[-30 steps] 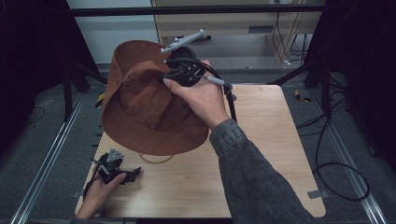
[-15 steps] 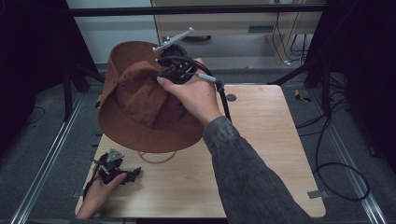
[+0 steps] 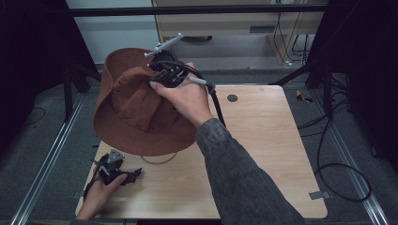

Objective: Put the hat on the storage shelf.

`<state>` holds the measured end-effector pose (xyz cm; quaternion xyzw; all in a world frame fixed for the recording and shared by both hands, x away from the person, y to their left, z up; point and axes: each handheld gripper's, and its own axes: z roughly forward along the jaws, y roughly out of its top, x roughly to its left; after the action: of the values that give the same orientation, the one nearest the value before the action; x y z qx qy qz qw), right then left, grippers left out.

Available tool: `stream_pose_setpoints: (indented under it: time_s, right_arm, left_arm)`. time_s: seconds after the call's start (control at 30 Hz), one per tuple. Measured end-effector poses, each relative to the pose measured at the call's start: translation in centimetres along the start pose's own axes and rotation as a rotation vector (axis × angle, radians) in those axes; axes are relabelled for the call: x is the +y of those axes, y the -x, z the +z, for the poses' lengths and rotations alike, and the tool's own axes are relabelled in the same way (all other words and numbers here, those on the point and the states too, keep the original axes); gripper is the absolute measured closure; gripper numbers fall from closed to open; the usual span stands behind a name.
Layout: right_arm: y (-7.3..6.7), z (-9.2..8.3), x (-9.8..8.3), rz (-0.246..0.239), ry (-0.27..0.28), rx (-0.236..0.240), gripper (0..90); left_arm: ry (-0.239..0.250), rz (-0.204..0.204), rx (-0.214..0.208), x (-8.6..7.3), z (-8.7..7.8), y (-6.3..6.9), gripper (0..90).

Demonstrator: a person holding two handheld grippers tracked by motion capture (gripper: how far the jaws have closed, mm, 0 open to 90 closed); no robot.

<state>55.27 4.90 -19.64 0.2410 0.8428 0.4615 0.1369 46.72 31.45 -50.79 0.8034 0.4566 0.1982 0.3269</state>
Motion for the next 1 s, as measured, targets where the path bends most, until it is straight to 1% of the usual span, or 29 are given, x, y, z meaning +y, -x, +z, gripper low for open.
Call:
stream_pose_setpoints:
  time_s: [0.27, 0.37, 0.57, 0.77, 1.0]
  right_arm:
    - [-0.1, 1.9, -0.3, 0.0, -0.028, 0.014, 89.0]
    - [-0.1, 2.3, -0.5, 0.009, -0.034, 0.017, 88.9]
    - [0.0, 3.0, -0.7, 0.009, -0.044, 0.023, 88.7]
    - [-0.3, 3.8, -1.0, 0.009, -0.051, 0.03, 88.4]
    - [-0.7, 4.4, -1.2, 0.004, -0.057, 0.041, 87.1]
  left_arm:
    - [0.001, 0.002, 0.0, 0.0, 0.0, 0.0, 0.0]
    - [0.001, 0.003, 0.0, 0.0, 0.0, 0.0, 0.0]
    - [0.001, 0.0, -0.001, 0.0, 0.0, 0.0, 0.0]
    - [0.002, -0.003, -0.002, 0.0, 0.0, 0.0, 0.0]
    - [0.001, 0.0, -0.001, 0.0, 0.0, 0.0, 0.0]
